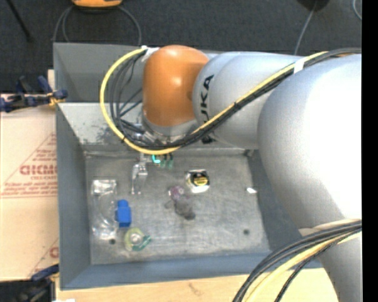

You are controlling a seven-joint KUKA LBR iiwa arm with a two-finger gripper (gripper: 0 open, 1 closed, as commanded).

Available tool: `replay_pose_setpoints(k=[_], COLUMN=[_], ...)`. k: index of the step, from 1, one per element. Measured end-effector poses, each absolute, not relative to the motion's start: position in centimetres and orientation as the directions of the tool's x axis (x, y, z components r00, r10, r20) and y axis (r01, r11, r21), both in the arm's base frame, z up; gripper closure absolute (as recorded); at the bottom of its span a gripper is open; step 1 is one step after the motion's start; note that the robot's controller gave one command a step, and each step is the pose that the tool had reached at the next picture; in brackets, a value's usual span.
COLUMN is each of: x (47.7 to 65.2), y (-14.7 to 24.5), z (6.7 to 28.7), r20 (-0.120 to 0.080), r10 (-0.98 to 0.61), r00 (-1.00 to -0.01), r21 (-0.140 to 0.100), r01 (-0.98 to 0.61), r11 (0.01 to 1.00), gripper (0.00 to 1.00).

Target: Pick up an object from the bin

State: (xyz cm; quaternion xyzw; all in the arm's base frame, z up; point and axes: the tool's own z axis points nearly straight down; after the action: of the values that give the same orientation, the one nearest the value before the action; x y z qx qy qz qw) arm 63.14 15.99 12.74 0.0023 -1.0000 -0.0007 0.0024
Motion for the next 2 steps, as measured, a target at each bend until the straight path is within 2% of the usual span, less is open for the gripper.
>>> replay_pose_setpoints(k=[1, 2], x=[56.8, 56.1], y=[14.4, 0.6], z=[8.3, 7.9], r20=[0.003, -0.006], r10=[-0.173, -0.262], r00=[-0.985, -0.965], r21=[-0.001, -0.004], r01=[-0.173, -0.262], r11=[0.985, 0.965], gripper=[0.0, 0.0])
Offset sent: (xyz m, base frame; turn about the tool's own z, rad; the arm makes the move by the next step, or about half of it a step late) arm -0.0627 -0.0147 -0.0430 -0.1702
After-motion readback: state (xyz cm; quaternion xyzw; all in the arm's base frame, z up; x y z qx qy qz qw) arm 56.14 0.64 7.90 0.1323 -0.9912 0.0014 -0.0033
